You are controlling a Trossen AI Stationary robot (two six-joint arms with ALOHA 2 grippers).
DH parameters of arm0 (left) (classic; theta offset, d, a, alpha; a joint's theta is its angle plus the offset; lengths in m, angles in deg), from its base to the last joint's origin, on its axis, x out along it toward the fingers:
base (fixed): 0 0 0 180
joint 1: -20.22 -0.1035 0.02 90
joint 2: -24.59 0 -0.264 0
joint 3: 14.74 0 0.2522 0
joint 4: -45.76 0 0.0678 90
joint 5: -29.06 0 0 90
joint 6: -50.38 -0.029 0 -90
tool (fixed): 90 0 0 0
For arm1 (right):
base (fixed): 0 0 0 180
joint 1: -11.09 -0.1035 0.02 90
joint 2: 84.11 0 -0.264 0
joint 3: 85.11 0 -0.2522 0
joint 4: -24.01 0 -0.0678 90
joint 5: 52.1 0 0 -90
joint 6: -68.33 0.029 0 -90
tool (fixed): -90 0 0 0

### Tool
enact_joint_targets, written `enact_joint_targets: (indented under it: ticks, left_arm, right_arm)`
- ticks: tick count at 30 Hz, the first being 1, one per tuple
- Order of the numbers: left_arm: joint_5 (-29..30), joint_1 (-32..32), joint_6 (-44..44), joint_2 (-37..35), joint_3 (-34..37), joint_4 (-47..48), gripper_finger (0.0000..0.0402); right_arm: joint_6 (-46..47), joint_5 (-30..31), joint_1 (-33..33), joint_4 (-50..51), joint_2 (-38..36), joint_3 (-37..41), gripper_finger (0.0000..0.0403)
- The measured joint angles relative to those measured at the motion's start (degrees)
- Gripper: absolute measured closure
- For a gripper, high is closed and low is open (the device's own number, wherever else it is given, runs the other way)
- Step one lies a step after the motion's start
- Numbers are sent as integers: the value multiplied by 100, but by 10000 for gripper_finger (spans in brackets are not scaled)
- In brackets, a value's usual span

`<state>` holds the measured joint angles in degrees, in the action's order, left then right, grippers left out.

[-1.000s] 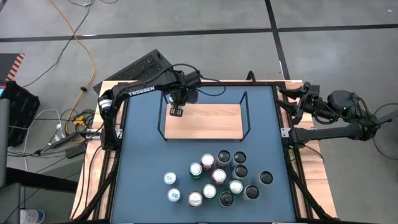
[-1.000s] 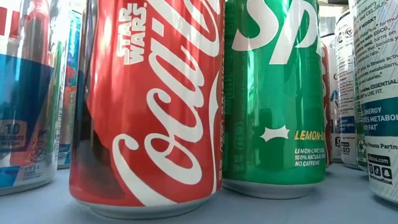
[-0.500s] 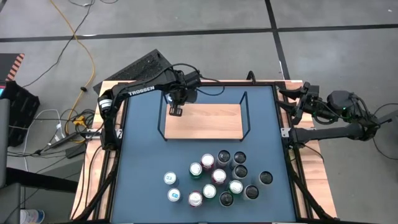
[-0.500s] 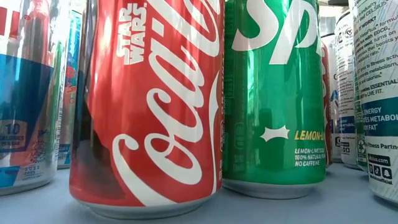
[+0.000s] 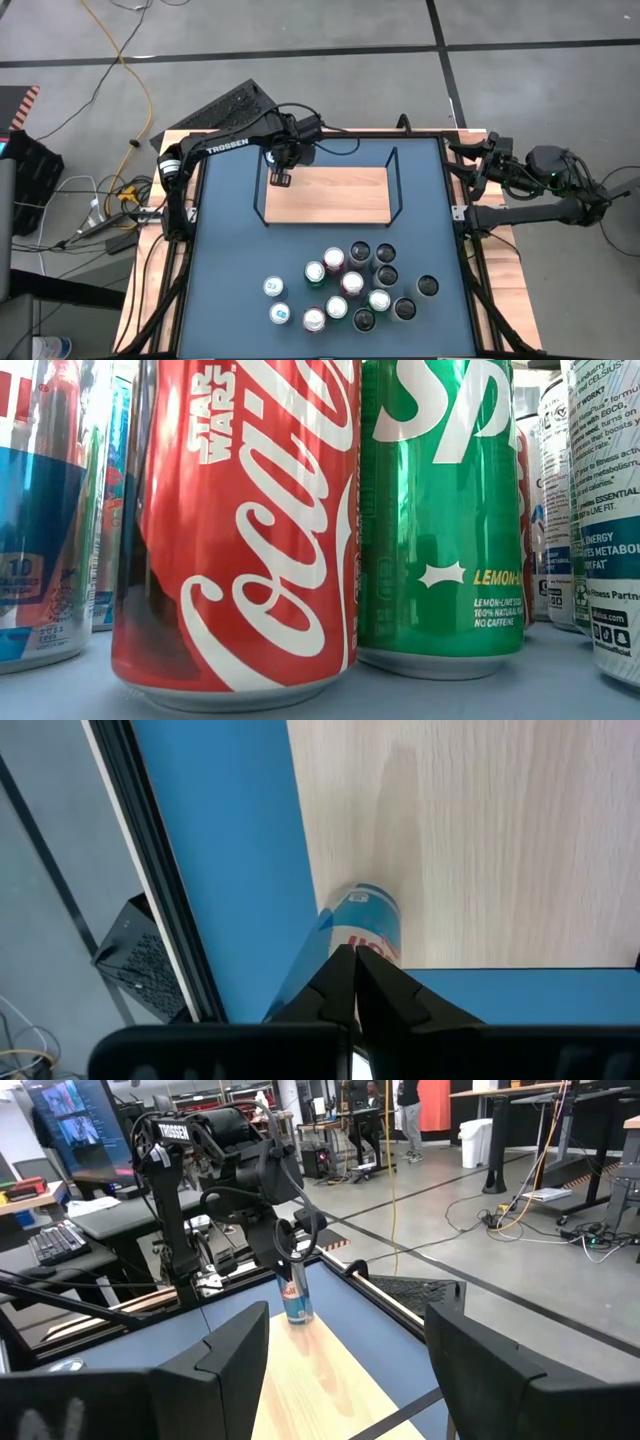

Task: Place canned beverage on shelf
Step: Put the top blue soda can on the shelf, then put the top blue soda can on the shelf aligned with the other blue soda can

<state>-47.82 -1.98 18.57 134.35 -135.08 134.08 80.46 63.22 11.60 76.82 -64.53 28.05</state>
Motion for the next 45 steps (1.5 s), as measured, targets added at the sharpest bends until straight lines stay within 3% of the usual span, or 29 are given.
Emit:
enact_joint_targets:
  ticks: [8, 14, 20, 23, 27, 32, 40, 45]
  left_arm:
    - [156, 2, 70, 0, -41, -98, 401]
    - [-74, 157, 481, -2, -801, 304, 401]
    - [-974, 502, 1739, -16, -2067, 1604, 397]
    - [-1684, 800, 2518, -286, -2179, 1486, 381]
    - [-2648, 1374, 2580, -641, -2194, 1506, 348]
    - [-2324, 2203, 3329, -746, -2184, 1452, 297]
    - [-2012, 3200, 5533, -658, -2145, 1517, 202]
    - [-1500, 3541, 7523, -577, -2146, 1543, 169]
  right_arm:
    - [-1, 0, -2, -2, 1, 0, 142]
    - [-1, 0, -2, -2, 0, 0, 142]
    - [-1, -1, 0, -2, -1, 0, 142]
    - [-8, -2, 0, -2, 1, 0, 142]
    - [-14, -4, 0, 26, 3, 2, 142]
    - [-12, 7, 0, 119, 1, 1, 142]
    - [-12, 25, 0, 279, 1, 1, 142]
    - [-12, 28, 0, 306, 1, 2, 142]
